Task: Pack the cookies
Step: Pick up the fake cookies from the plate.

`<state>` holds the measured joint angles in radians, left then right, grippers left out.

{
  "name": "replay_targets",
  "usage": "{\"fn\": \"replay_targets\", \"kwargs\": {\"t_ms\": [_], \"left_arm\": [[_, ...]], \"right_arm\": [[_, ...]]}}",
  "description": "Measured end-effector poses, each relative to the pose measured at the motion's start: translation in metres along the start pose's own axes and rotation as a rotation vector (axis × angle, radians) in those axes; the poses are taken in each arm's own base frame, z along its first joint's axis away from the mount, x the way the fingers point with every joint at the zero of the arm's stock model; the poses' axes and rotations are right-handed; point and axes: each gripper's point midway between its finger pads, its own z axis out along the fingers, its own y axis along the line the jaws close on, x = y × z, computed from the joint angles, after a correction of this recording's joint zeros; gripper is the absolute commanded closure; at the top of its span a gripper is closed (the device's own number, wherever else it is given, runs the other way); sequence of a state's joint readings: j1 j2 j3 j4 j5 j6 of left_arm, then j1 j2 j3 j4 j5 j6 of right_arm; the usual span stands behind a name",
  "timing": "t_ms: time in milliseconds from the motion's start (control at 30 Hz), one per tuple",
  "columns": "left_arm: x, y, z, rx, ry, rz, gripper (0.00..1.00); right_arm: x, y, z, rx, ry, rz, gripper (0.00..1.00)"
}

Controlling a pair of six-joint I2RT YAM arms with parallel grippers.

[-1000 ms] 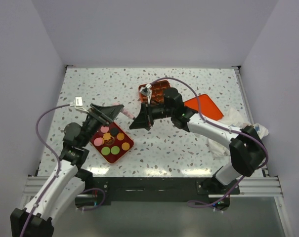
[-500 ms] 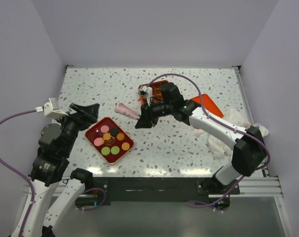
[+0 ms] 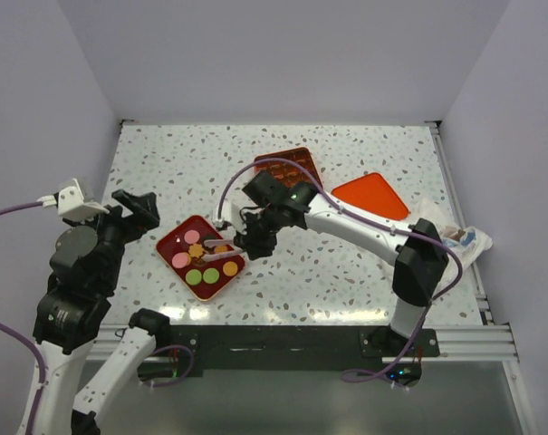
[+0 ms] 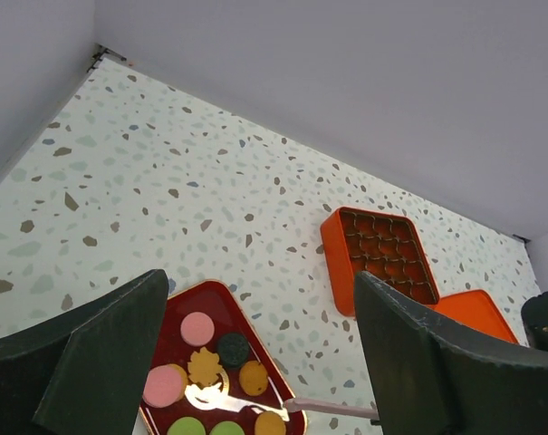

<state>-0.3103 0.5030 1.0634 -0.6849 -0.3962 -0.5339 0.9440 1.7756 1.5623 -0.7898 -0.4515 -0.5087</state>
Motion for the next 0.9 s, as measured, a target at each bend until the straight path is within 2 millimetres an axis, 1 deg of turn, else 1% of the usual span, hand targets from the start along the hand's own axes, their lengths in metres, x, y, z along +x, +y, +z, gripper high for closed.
{"fn": "replay_targets", "kwargs": {"t_ms": [133, 267, 367, 467, 600, 900], "left_arm": [[-0.003, 0.009, -0.005, -0.030, -0.011, 0.028, 0.12], [-0.003, 0.014, -0.011, -0.045, -0.015, 0.034, 0.12], [-0.002, 0.019, -0.015, -0.049, -0.024, 0.030, 0.12], [0.003, 0.024, -0.018, -0.057, -0.025, 0.026, 0.12], [0.007, 0.029, -0.020, -0.067, -0.025, 0.023, 0.12], [0.016, 0.035, -0.021, -0.085, -0.012, 0.011, 0.12]], "right_arm": [[0.015, -0.002, 0.016, -0.002, 0.122, -0.097, 0.61], [0.026, -0.009, 0.034, -0.002, 0.228, -0.165, 0.61], [0.031, -0.019, 0.046, -0.003, 0.299, -0.202, 0.60], [0.036, -0.029, 0.054, 0.001, 0.346, -0.231, 0.60], [0.048, -0.030, 0.055, -0.007, 0.410, -0.261, 0.60], [0.057, -0.025, 0.064, -0.040, 0.467, -0.291, 0.59]]}}
